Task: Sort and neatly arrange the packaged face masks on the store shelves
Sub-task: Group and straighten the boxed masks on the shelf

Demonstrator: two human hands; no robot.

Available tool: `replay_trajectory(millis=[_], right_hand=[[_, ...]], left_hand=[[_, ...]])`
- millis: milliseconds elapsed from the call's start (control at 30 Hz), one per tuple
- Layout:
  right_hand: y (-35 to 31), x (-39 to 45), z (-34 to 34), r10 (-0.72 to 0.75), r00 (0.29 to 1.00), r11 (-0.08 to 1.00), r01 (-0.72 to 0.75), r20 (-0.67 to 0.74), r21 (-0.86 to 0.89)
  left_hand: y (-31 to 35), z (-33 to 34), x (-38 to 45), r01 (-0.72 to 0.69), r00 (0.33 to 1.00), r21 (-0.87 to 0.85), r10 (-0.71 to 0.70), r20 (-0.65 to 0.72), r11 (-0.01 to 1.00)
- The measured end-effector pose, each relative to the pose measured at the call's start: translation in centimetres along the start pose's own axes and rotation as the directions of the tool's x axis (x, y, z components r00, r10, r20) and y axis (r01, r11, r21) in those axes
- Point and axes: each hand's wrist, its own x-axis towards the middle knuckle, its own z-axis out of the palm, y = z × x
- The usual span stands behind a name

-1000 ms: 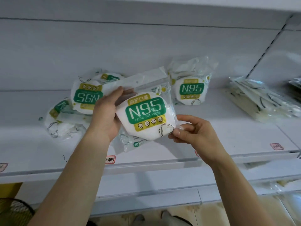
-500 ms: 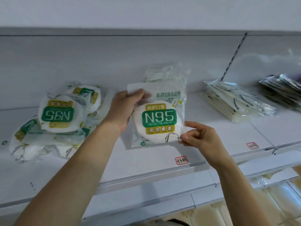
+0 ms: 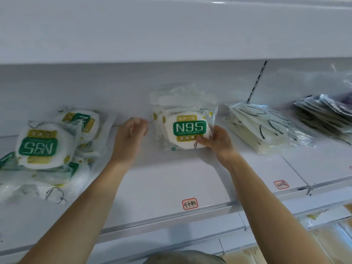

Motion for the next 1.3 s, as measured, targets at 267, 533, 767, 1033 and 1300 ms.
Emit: replay_trajectory(millis=[267, 533, 767, 1033, 1300], right_hand=[[0.7, 2.5, 0.7, 0.006, 1.000, 0.988, -0.003, 0.020, -0.153], [2.8, 2.1, 1.0, -0.192, 0.959, 0.875, 0.072, -0.208, -0.478], [2.7, 1.0, 0.5, -0.233, 0.944, 0.888, 0.108, -0.233, -0.447], [1.8, -1.1, 2.0, -0.641, 0.764, 0.627, 0.466, -0.075, -0.624], [-2.3, -3.6, 15.6, -0.472, 0.873, 0.785, 0.481, 0.126, -0.391]], left_hand=[[-7.5, -1.7, -2.6, -0.272, 0.962, 0.740, 0.171, 0.211, 0.615], [-7.8, -1.2, -2.8, -0.246, 0.969, 0.767, 0.176, 0.175, 0.592], [-7.1, -1.1, -3.6, -0.250, 0.965, 0.776, 0.211, 0.154, 0.579], [-6.7, -1.3, -5.3, -0.242, 0.968, 0.738, 0.206, 0.142, 0.629], [-4.6, -3.2, -8.7, 0.029, 0.979, 0.299, 0.033, -0.199, 0.954]])
